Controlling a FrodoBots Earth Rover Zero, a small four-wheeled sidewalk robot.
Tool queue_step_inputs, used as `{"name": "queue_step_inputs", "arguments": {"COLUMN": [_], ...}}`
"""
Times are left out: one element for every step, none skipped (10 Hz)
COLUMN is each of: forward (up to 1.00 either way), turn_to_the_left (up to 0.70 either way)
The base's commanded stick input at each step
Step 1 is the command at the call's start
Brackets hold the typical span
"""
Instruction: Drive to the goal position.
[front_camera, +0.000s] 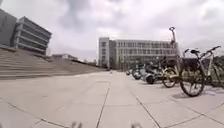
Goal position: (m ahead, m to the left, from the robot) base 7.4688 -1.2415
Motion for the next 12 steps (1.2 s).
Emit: {"name": "queue_step_inputs", "arguments": {"forward": [0.70, 0.70, 0.70, 0.70, 0.70, 0.70, 0.70, 0.70, 0.70, 0.70, 0.70, 0.70], "turn_to_the_left": [-0.35, -0.34, -0.09, 0.00, 0.00, 0.00, 0.00, 0.00, 0.00, 0.00, 0.00, 0.00]}}
